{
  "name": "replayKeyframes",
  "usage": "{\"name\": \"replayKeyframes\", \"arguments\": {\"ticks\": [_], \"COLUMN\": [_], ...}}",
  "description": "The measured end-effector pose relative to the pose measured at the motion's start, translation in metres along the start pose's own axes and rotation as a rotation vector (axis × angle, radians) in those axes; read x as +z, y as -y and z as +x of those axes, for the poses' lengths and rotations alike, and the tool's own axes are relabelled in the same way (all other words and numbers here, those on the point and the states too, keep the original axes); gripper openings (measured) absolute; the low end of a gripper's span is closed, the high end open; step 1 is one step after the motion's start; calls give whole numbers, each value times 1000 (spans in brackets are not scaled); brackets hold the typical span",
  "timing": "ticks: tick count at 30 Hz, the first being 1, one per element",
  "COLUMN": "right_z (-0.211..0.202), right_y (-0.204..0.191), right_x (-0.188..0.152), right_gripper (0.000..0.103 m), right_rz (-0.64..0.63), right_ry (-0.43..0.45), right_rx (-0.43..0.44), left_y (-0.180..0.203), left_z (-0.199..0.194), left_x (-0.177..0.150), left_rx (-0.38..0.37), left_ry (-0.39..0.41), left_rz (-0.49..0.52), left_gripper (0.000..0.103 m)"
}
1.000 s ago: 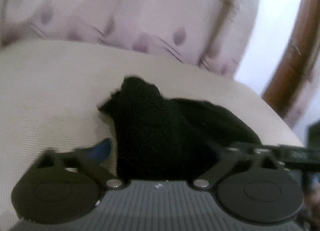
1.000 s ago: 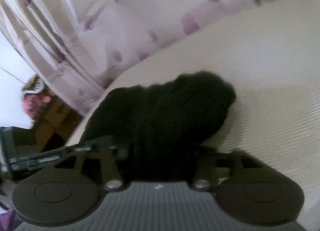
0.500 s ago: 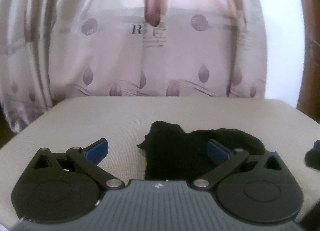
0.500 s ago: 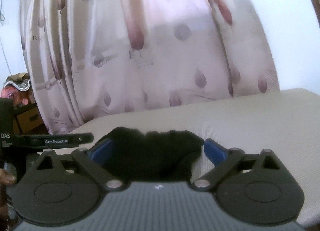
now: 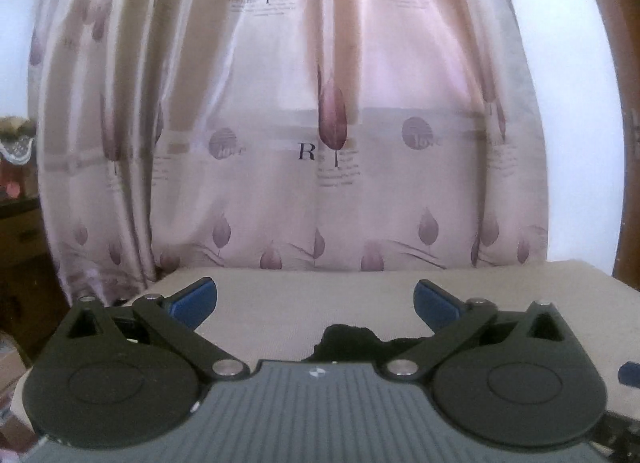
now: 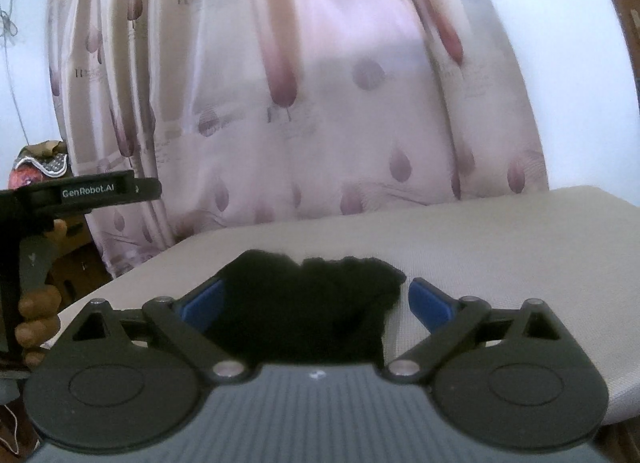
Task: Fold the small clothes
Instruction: 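Open both grippers and release the folded sweater on the seat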
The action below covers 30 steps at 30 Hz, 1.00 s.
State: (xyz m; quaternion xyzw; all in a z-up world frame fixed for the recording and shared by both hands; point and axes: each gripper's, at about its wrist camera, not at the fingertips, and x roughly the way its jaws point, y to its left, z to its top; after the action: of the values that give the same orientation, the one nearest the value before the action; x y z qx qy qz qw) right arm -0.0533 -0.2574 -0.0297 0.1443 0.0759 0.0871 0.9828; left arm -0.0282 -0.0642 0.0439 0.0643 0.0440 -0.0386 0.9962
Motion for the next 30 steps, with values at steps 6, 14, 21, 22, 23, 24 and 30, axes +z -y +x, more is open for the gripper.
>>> {"name": "replayKeyframes", "arguments": {"ticks": [6,14,21,22,23,24,30], "right_z": [-9,-8,-4,-3,-3,-1,0], "right_y": [-9,-14,-14,-14,-14,-14,-16], "right_x": [5,6,3,2,2,1,0], "right_gripper": [100,102,102,102,102,102,102], "right_rz": [-36,-57,-51,-51,-51,-51,-58], "right_ry": [20,17,-10,-14,-18,-23,-25], "right_rx": [-28,-55,-56,-59,-62,-64,-77], "left_y": [-4,-1,-3,-2,-2,-2,-5], "left_z": [-3,1,12,14,14,15,15], "left_x": [-1,-15,-28,-30,-32,-34,-40], "left_rx": [-38,-46,-70,-72,-70,-73,-79], "left_ry": [-36,-62,-121,-126,-126,-123,-83], "left_rz": [-54,-33,-37,-33,-31,-32,-40], "left_gripper": [103,103,103,103,103,103,103]}}
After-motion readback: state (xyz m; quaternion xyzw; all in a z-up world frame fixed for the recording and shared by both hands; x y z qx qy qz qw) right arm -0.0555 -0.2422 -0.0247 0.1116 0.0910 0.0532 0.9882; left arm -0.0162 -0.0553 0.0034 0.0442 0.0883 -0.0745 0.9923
